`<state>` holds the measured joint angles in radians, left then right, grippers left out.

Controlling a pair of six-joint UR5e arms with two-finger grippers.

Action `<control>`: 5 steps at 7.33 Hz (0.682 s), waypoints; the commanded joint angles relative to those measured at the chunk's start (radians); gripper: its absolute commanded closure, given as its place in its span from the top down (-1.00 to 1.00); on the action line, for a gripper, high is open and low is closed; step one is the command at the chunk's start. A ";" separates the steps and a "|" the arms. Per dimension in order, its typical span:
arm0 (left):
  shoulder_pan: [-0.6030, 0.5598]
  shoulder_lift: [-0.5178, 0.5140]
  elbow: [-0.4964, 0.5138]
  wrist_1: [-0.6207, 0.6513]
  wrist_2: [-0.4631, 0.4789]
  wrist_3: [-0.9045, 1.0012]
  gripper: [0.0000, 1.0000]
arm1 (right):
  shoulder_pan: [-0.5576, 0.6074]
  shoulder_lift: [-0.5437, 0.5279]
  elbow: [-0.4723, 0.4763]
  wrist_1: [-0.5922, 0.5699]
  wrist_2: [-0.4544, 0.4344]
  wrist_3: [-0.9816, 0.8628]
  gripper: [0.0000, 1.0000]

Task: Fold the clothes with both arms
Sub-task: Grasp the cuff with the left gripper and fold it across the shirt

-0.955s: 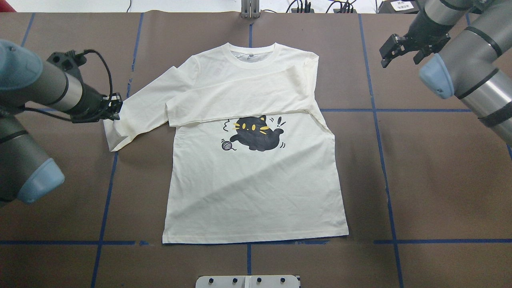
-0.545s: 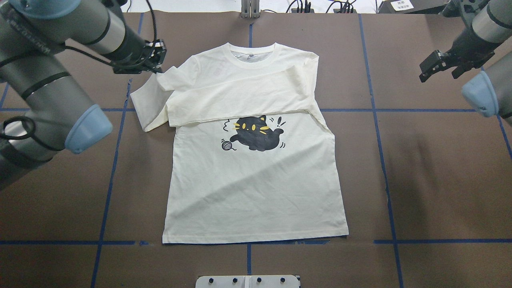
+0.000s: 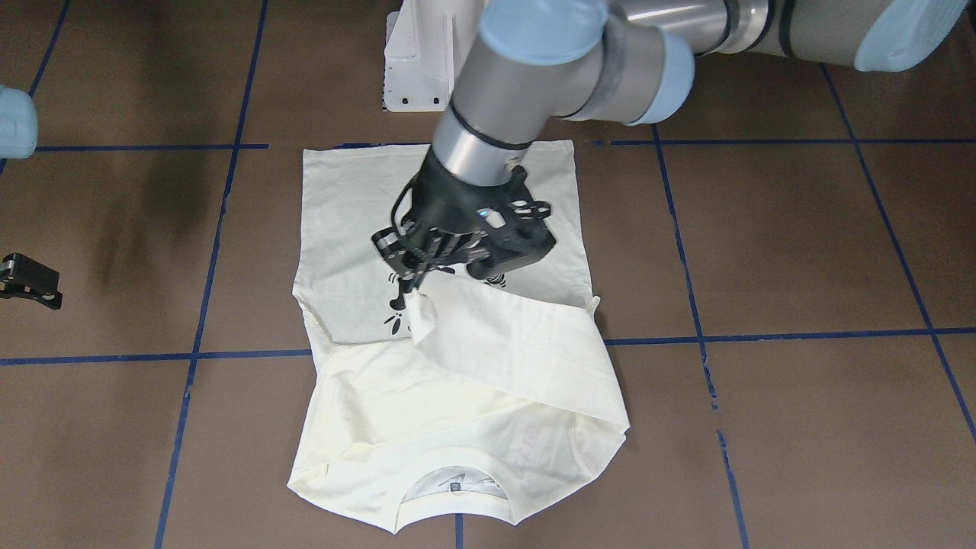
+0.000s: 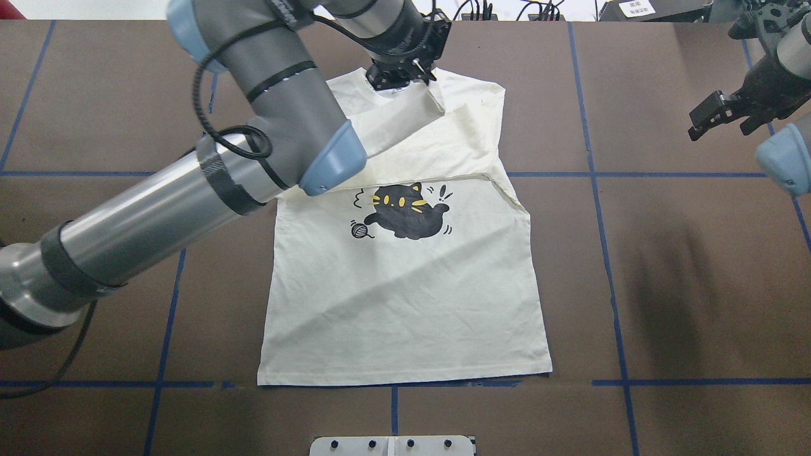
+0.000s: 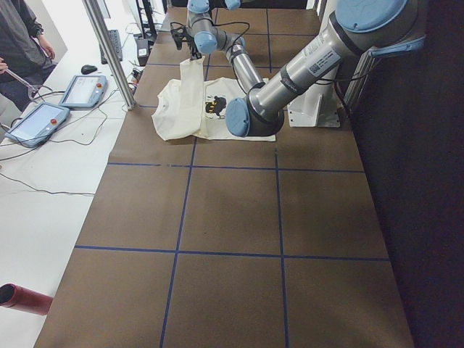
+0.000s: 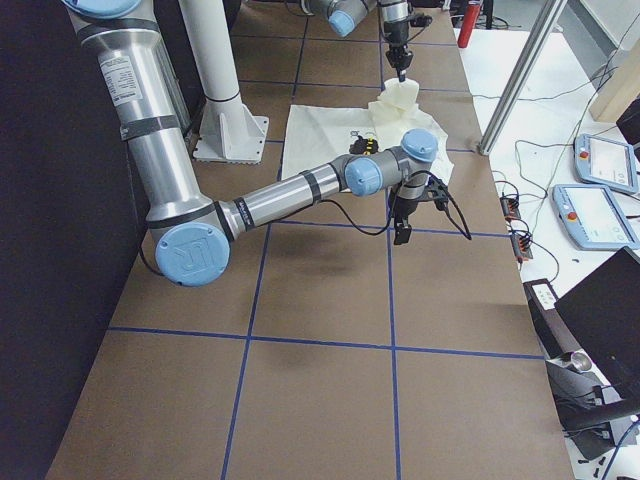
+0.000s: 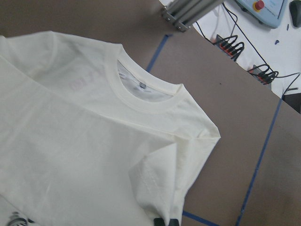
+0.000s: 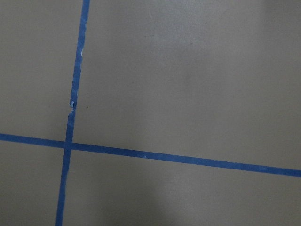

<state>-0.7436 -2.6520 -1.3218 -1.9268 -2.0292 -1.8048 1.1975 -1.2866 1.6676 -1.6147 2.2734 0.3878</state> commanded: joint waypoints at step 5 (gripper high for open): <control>0.254 -0.123 0.382 -0.370 0.305 0.015 1.00 | -0.002 0.012 -0.006 -0.001 0.000 0.013 1.00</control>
<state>-0.5070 -2.7732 -0.9426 -2.2726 -1.7349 -1.8688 1.1962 -1.2800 1.6624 -1.6153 2.2729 0.3976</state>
